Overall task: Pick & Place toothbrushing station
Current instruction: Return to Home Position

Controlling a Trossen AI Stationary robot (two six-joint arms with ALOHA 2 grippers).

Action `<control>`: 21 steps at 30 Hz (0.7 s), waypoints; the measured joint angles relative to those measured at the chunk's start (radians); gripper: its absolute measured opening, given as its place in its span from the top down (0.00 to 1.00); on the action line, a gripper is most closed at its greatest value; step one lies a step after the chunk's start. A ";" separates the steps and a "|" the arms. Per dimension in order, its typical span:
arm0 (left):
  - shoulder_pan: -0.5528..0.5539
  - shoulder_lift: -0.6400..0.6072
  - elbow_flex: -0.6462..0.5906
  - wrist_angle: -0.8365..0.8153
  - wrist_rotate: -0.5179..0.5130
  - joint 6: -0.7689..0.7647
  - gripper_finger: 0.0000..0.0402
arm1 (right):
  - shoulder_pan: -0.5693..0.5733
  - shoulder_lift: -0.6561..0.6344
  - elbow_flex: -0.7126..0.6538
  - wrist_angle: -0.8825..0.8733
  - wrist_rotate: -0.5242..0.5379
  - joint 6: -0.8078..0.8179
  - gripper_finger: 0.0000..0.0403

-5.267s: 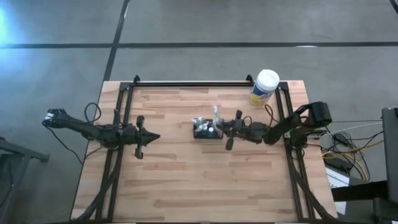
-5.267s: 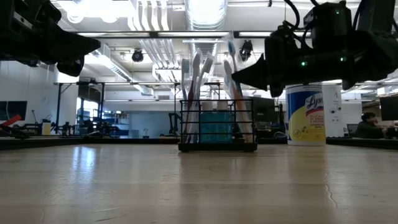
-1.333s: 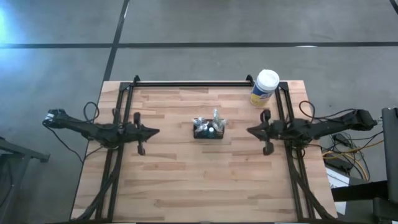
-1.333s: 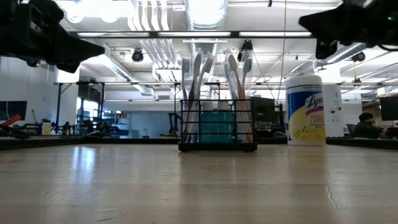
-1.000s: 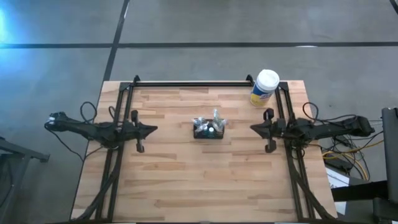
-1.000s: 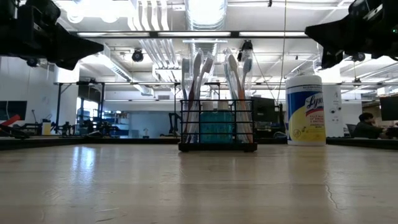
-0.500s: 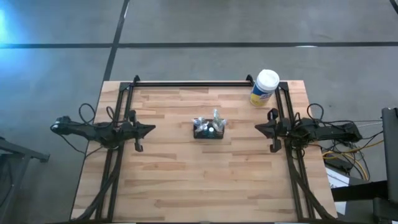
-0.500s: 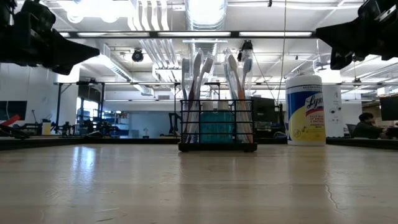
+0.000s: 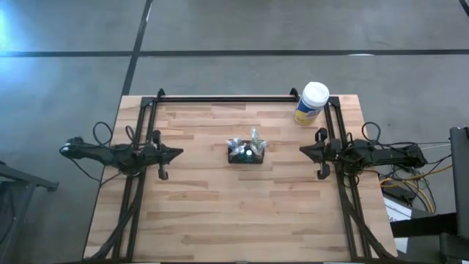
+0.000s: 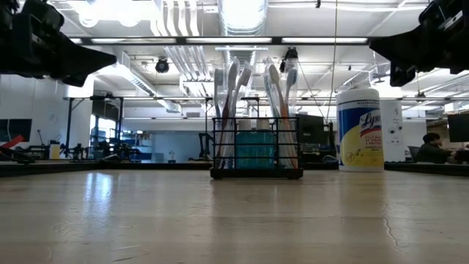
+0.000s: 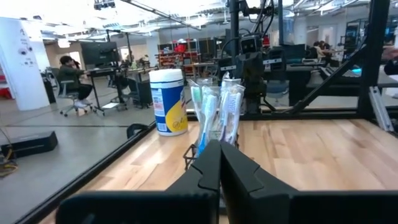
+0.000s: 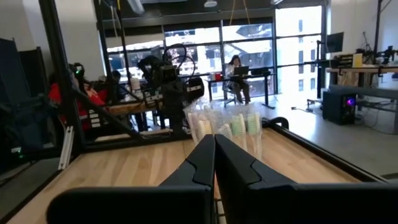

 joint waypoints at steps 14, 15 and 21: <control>0.000 0.002 0.001 0.028 -0.011 -0.008 0.97 | 0.000 0.003 0.000 0.013 0.025 -0.050 0.98; 0.000 0.002 0.001 0.032 -0.017 -0.036 0.97 | 0.000 0.003 0.000 0.013 0.041 -0.050 0.98; 0.000 0.002 0.001 0.008 -0.101 -0.127 0.99 | 0.001 0.004 0.000 0.013 0.060 -0.049 0.98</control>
